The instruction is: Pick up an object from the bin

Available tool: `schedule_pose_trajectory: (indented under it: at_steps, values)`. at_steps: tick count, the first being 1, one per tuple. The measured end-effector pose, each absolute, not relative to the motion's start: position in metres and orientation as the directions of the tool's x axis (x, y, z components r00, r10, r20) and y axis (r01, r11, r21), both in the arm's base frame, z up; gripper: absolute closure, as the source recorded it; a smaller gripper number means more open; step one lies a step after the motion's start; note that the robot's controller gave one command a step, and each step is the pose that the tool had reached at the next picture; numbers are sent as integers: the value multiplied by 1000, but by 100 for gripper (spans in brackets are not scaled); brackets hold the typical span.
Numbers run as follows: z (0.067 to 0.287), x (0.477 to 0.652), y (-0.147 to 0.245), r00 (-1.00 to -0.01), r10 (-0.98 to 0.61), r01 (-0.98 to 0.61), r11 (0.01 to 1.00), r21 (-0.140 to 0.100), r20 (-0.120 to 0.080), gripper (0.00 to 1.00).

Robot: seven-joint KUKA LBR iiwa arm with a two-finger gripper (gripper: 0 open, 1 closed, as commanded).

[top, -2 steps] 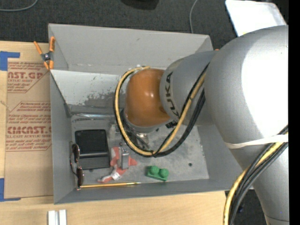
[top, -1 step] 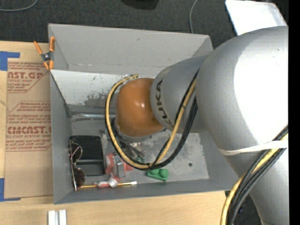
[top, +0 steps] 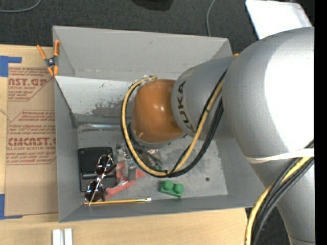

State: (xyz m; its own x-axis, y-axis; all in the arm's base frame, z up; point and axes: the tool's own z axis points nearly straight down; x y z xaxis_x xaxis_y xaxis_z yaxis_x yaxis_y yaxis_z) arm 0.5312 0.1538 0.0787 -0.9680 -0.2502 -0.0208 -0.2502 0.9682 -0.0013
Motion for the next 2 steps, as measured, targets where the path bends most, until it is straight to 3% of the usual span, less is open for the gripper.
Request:
schedule_pose_trajectory:
  at_steps: [1, 2]
  values:
    - [79, 531, 154, -968, -250, -250, 968, -1, -21, 100]
    - [81, 525, 154, -990, -142, -142, 990, 1, -24, 100]
